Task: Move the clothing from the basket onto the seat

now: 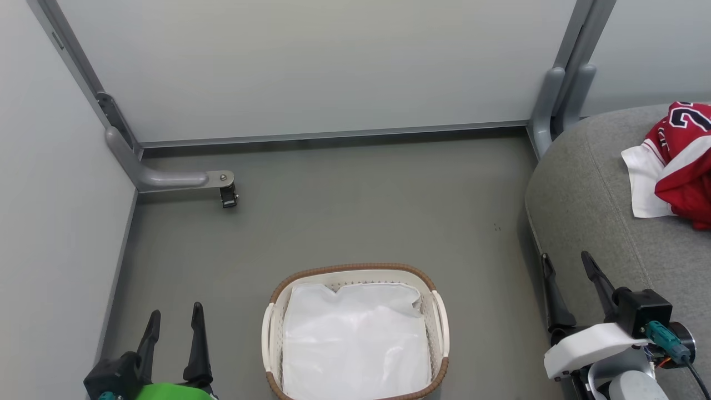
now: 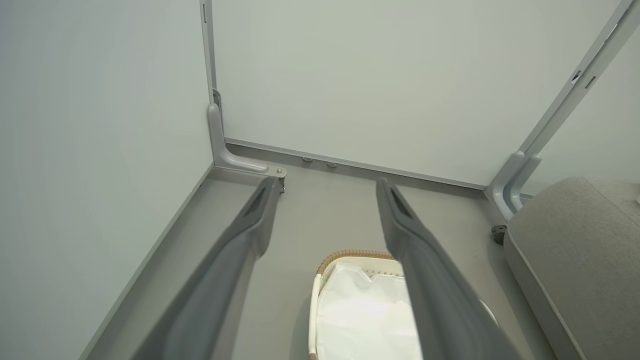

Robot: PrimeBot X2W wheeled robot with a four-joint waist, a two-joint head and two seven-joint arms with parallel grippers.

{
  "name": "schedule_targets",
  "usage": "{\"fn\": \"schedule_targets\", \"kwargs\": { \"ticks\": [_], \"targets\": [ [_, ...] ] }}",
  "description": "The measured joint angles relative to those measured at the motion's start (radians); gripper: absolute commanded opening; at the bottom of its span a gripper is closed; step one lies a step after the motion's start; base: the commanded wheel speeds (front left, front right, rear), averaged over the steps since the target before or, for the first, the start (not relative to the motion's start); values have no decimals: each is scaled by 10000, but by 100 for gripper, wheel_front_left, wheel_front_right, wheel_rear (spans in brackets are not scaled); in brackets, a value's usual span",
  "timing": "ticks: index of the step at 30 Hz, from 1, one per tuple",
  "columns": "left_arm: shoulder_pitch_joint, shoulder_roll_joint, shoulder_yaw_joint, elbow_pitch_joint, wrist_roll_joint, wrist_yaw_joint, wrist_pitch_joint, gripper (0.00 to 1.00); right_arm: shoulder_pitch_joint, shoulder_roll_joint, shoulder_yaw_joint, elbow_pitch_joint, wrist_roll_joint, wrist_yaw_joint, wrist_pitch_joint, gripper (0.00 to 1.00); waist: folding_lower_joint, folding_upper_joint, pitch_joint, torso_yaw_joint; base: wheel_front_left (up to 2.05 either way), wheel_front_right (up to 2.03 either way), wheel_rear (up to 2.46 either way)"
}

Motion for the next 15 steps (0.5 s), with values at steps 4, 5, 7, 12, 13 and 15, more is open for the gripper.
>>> {"fn": "schedule_targets", "kwargs": {
  "ticks": [4,5,7,12,13,15],
  "targets": [
    [83,-207,171,46,190,-165,0,100,43,-4,-13,36,-44,0,0,100,0,0,-67,-47,0,0,0],
    [90,-259,209,65,238,-190,0,100,60,0,8,59,-52,2,0,100,0,0,-80,-46,0,0,0],
    [90,-316,301,94,320,-284,0,100,112,-4,40,113,-75,0,0,100,0,0,-98,-38,0,0,0],
    [93,-533,564,67,560,-439,0,100,194,0,127,242,-27,0,-2,100,0,0,-129,6,0,0,0],
    [93,-554,610,56,604,-456,0,100,194,0,140,263,-27,0,0,100,0,0,-130,14,0,0,0],
    [95,-589,709,61,679,-529,0,100,194,0,173,288,-13,0,-2,100,0,0,-135,31,0,0,0]
  ]
}}
